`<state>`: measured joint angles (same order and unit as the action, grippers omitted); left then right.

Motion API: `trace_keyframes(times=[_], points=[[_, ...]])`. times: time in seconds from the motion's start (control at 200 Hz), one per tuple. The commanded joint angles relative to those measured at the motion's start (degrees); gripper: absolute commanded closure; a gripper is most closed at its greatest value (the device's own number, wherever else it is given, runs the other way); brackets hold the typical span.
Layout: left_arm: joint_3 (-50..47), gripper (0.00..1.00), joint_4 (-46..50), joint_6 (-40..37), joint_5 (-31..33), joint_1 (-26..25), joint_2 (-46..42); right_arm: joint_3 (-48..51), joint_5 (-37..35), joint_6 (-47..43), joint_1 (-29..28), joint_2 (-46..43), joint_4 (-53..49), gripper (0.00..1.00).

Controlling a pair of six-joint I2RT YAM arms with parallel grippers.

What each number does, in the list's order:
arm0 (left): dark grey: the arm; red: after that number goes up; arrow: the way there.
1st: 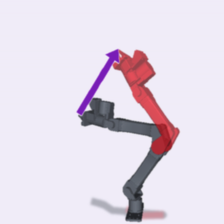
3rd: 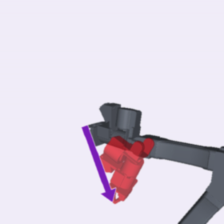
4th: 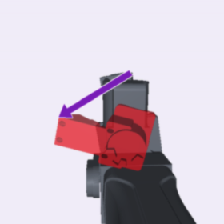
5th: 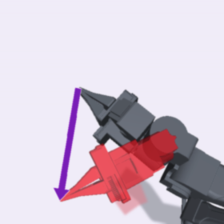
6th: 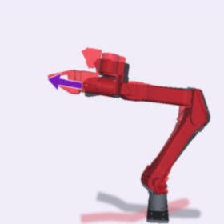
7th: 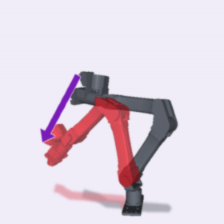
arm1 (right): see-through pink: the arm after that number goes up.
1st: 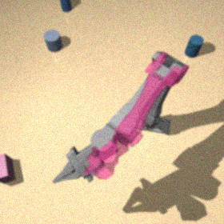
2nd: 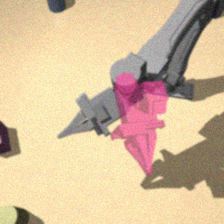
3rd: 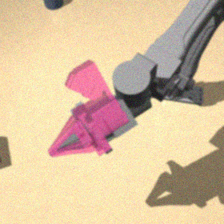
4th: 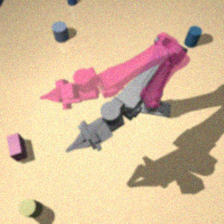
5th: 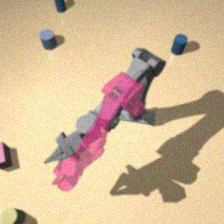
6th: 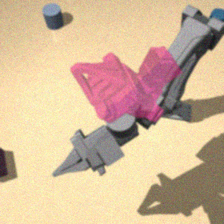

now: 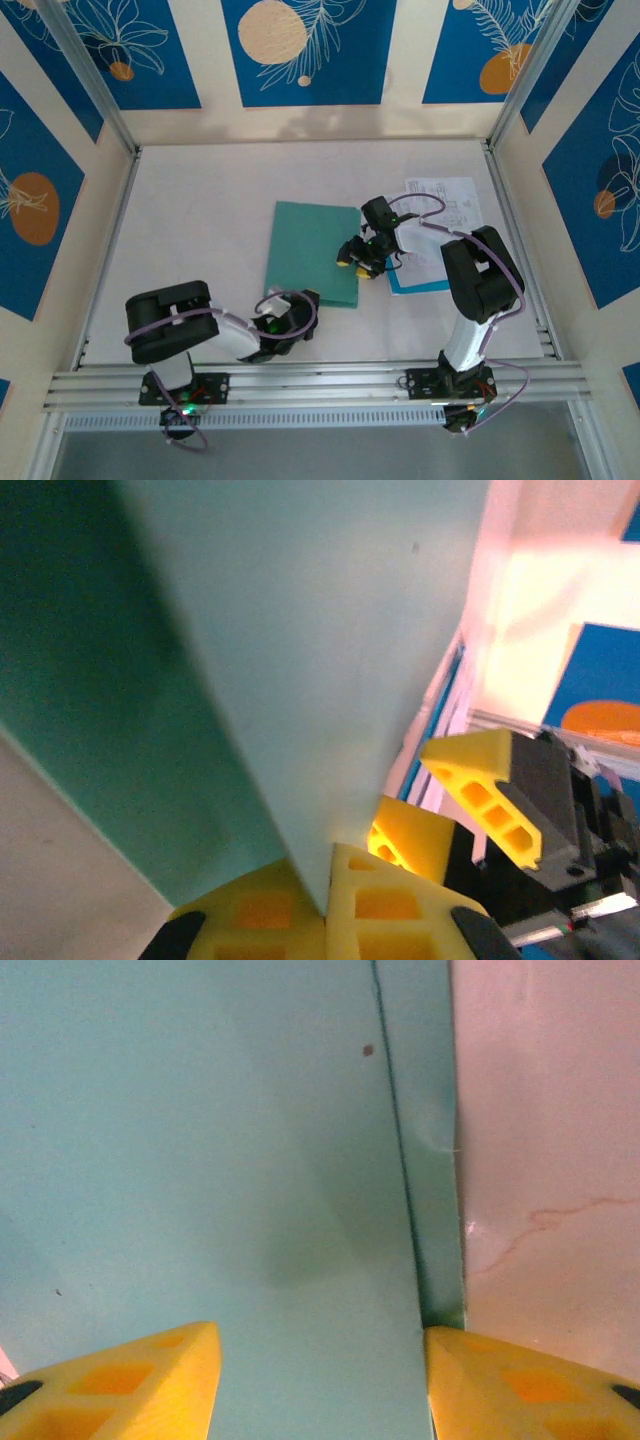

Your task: Put the files into the folder

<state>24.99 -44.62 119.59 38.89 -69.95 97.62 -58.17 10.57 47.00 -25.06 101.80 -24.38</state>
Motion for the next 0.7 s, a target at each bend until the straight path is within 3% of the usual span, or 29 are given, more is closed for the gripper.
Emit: trace_keyframes(times=[0.0, 0.385, 0.5, 0.695], points=[[-0.3, 1.00, -6.0, 1.3, 0.1, 0.4, -0.6, 2.3, 3.1, -0.9, 0.4, -0.3, 0.4, 0.40], [-1.1, 1.00, -10.4, -2.3, -1.0, 0.2, -2.9, 3.8, 10.7, -0.4, 3.0, -3.1, 6.0, 0.38], [-1.4, 1.00, -12.3, -2.2, -1.9, 0.2, -1.5, 4.8, 12.2, 1.0, 3.2, -4.4, 8.3, 0.48], [-2.5, 1.00, -10.8, -2.1, -2.3, 0.1, -2.6, 5.4, 12.8, 3.0, 3.7, -8.2, 8.8, 0.76]])
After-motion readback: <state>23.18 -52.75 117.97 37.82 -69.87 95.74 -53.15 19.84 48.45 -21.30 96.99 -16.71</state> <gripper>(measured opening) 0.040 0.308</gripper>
